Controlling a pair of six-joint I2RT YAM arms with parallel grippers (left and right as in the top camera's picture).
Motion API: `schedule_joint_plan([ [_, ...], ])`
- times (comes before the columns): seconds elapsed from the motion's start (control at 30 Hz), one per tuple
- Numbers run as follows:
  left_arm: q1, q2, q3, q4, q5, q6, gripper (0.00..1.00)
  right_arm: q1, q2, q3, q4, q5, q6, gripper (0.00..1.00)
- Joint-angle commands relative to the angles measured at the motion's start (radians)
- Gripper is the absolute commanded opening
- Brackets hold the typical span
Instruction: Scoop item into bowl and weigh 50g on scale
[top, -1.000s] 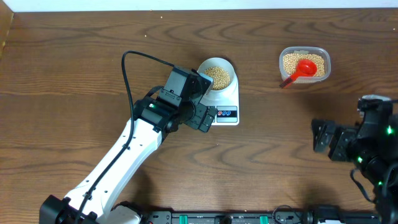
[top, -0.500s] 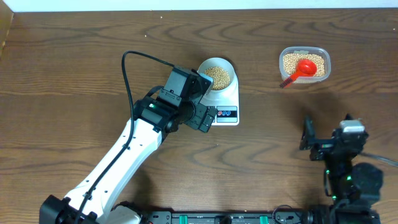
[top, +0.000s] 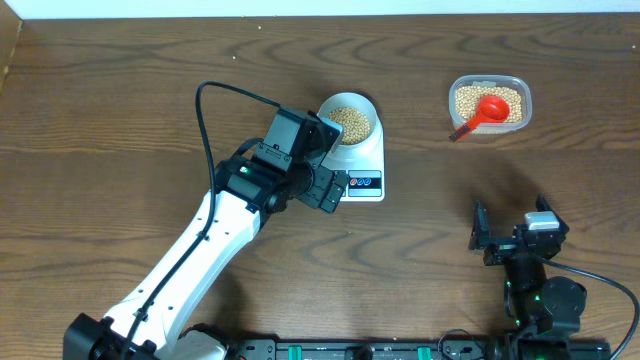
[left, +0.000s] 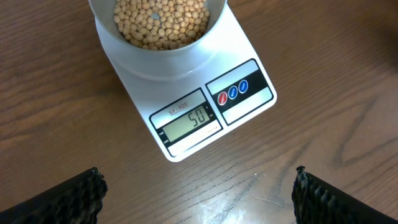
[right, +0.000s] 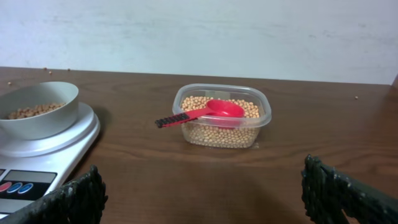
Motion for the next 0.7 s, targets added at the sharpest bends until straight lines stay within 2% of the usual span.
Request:
schedule_joint_plan([
  [0.0, 0.005, -0.009, 0.002, 0.0, 0.005, 0.006, 0.98, -0.005, -0.011, -0.007, 0.003, -0.012, -0.014, 0.99],
  [0.67, 0.005, -0.009, 0.002, -0.021, 0.005, 0.006, 0.98, -0.004, -0.011, -0.007, 0.003, -0.012, -0.014, 0.99],
])
